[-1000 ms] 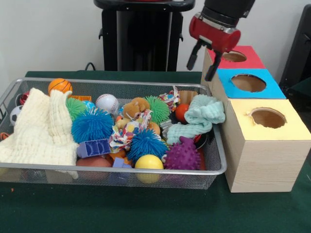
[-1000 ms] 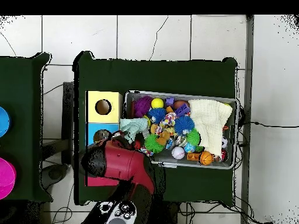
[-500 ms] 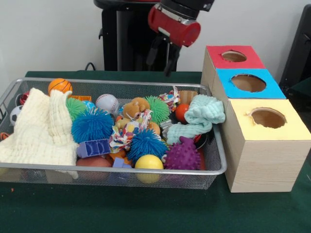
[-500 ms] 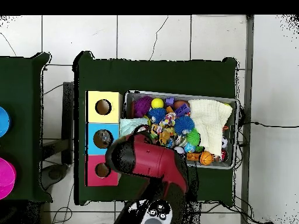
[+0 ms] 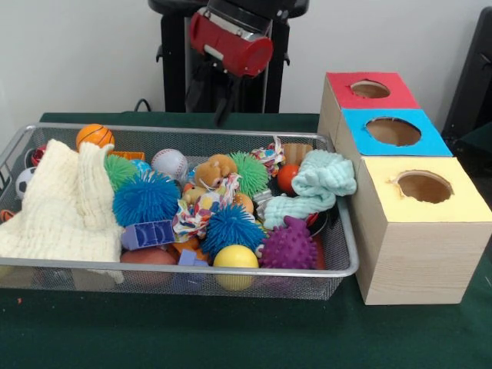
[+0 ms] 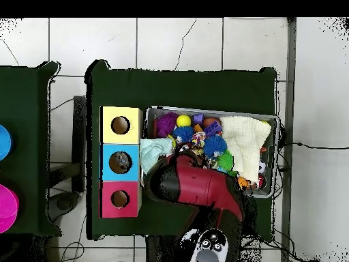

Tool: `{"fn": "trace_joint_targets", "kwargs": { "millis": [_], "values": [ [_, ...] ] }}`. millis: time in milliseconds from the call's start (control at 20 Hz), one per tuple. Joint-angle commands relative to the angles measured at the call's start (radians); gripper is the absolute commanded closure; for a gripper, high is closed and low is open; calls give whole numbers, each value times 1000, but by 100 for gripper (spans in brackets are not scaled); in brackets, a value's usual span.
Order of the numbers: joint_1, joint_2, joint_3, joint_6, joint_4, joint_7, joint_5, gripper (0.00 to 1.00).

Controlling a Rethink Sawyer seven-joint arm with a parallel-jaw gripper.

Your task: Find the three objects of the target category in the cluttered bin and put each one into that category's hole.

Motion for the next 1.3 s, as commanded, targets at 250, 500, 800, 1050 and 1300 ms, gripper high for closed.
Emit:
{"fn": "trace_joint_targets", "kwargs": {
  "millis": [250,500,800,1050,1300],
  "values": [
    [-108,101,207,-191,8,-41,-143,0],
    [-101,175,190,-271,-23,-18,-189,0],
    [-91,233,172,-348,-47,13,-194,0],
    [-58,289,121,-365,-67,25,-175,0],
    [-74,315,121,-384,-75,11,-190,0]
  ]
}}
